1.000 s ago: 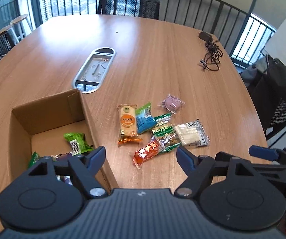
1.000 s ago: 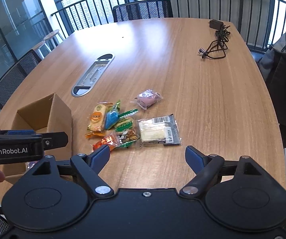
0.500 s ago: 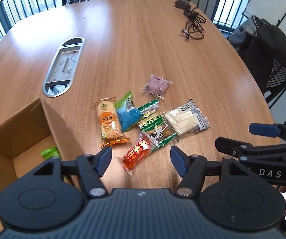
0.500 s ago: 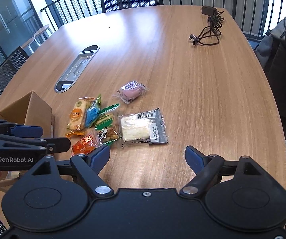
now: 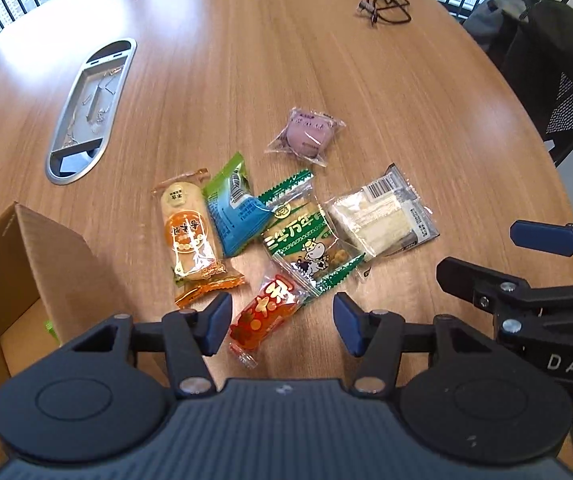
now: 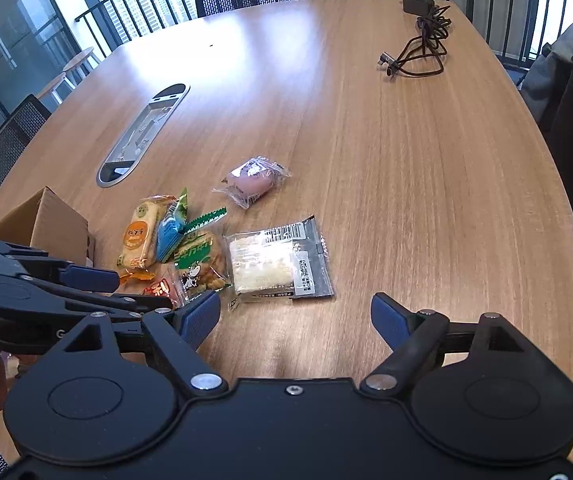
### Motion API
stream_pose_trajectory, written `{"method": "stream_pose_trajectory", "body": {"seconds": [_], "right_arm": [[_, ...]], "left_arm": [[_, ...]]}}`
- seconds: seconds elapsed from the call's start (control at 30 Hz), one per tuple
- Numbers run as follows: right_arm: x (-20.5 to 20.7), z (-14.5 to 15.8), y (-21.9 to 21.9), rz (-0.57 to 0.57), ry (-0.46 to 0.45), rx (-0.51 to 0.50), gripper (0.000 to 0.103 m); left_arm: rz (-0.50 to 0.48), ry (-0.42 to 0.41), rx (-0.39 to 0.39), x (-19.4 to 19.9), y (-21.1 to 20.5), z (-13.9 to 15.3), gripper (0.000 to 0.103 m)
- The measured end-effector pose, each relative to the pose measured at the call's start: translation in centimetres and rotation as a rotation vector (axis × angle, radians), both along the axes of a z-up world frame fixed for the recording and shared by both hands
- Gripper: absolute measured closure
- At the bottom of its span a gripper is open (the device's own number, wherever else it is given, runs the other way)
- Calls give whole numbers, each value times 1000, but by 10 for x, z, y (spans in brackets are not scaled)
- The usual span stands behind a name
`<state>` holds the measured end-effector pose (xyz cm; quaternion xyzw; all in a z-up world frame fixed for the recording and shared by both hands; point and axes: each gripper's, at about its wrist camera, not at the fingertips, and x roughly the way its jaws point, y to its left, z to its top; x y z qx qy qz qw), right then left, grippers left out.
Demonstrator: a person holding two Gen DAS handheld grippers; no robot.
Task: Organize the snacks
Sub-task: 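Move both open grippers back toward the remaining snacks, then grasp the orange-red snack packet with the left gripper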
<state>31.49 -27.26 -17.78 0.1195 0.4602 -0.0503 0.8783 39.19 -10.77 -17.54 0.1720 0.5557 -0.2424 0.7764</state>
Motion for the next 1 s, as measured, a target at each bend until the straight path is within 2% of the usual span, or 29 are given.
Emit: {"method": "stream_pose_trajectory", "body": {"seconds": [0.3, 0.4, 0.5, 0.6, 0.63, 0.9, 1.0], "right_arm": [[11, -10, 0, 29, 23, -8, 22], [15, -12, -1, 33, 29, -10, 22], [19, -13, -1, 37, 31, -14, 22], [22, -14, 0, 44, 31, -16, 22], [23, -14, 0, 47, 32, -18, 22], [35, -20, 2, 65, 41, -30, 22], [39, -22, 4, 79, 42, -33, 22]], "left_arm": [[40, 43, 72, 12, -6, -22, 48], [57, 71, 84, 15, -5, -31, 54], [86, 94, 74, 18, -2, -38, 60], [113, 102, 63, 21, 1, -41, 74], [121, 101, 61, 21, 2, -41, 82], [194, 131, -8, 18, 19, -30, 85], [219, 112, -29, 15, 26, -20, 85]]}}
